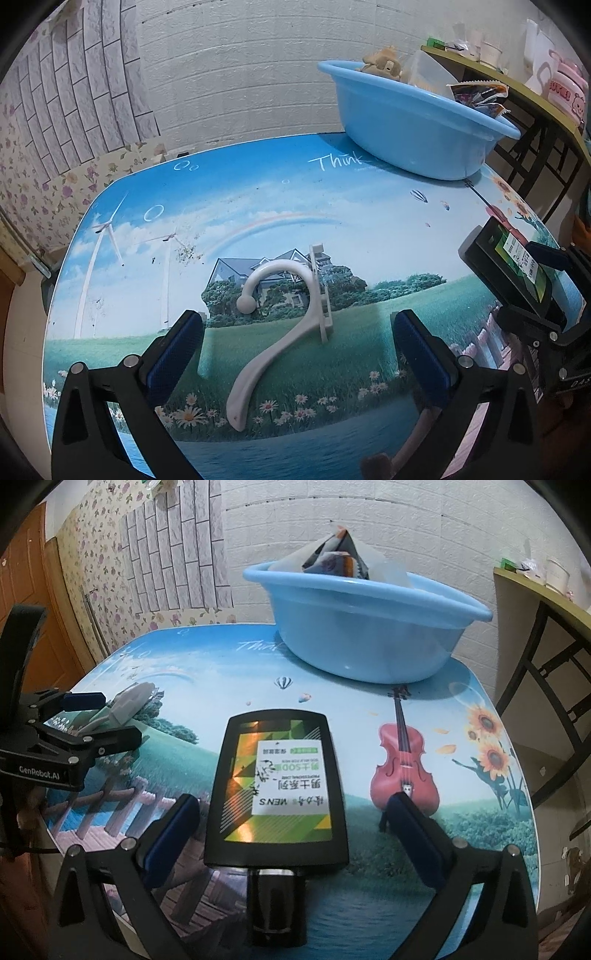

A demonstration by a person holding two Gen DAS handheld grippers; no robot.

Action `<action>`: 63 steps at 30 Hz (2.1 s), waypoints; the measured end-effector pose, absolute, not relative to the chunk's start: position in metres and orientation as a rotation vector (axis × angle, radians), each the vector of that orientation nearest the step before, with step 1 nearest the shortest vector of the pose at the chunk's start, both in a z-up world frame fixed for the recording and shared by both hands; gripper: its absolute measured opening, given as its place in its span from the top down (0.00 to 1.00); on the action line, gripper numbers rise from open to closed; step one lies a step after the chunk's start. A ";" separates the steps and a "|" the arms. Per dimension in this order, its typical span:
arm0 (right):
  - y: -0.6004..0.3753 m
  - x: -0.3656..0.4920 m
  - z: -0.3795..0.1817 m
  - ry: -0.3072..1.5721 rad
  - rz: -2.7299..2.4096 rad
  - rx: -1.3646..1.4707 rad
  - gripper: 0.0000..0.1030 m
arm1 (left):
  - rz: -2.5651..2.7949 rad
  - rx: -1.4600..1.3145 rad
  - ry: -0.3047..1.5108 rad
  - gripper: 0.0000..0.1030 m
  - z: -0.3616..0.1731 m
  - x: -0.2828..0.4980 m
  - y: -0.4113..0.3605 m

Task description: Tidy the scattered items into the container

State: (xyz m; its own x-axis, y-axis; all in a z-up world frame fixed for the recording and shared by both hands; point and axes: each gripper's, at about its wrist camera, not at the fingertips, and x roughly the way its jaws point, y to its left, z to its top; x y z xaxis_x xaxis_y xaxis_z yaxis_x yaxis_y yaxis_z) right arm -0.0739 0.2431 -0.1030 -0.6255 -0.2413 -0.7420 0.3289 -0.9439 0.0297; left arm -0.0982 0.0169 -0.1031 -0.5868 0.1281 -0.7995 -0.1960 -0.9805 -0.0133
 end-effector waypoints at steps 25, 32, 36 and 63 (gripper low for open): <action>0.241 -0.070 -0.100 0.174 -2.569 1.117 0.01 | 2.671 -1.313 0.101 0.05 -0.103 -0.098 0.016; 0.237 -0.068 -0.098 0.186 -2.561 1.084 0.27 | 2.656 -1.251 0.128 0.23 -0.101 -0.095 0.020; 0.237 -0.069 -0.097 0.170 -2.565 1.075 0.38 | 2.678 -1.195 0.143 0.44 -0.099 -0.091 0.024; 0.244 -0.061 -0.088 0.083 -2.571 1.034 0.41 | 2.647 -1.134 0.093 0.84 -0.088 -0.078 0.033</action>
